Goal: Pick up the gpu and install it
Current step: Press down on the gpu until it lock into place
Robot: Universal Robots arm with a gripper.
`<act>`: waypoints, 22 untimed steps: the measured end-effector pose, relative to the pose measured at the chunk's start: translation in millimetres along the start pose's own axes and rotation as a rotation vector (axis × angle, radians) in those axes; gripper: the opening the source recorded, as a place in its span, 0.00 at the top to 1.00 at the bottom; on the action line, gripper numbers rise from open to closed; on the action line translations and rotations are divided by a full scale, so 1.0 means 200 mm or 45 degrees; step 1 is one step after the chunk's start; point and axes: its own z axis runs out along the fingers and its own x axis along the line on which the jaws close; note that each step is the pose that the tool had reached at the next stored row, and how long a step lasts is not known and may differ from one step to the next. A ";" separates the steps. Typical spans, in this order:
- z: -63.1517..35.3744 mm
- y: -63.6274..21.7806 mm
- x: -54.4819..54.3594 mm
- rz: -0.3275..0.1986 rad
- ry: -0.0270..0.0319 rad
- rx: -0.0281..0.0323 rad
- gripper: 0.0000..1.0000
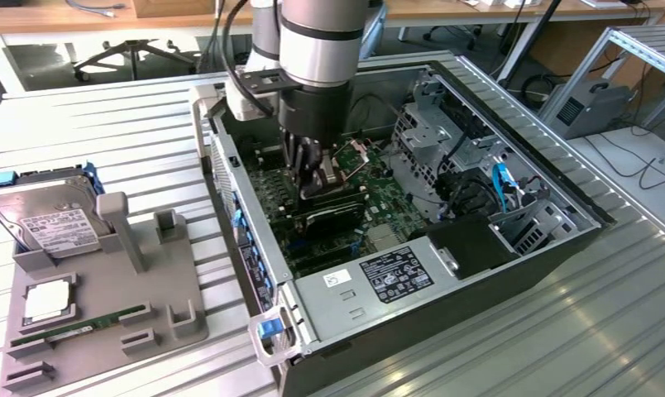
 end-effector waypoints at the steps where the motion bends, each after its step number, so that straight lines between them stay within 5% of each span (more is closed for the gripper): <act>1: 0.000 -0.021 0.00 0.000 -0.0021 -0.0024 0.89; 3: -0.001 -0.067 0.00 -0.001 -0.0149 -0.0066 0.89; 5: -0.003 -0.113 0.00 -0.003 -0.0405 -0.0100 0.89; 6: -0.004 -0.142 0.00 -0.005 -0.0654 -0.0117 0.89; 9: -0.006 -0.200 0.00 -0.008 -0.1182 -0.0153 0.89; 17: -0.004 -0.316 0.02 -0.013 -0.2063 -0.0266 0.89; 19: -0.002 -0.345 0.04 -0.015 -0.2371 -0.0294 0.89; 22: 0.004 -0.405 0.08 -0.016 -0.2467 -0.0357 0.89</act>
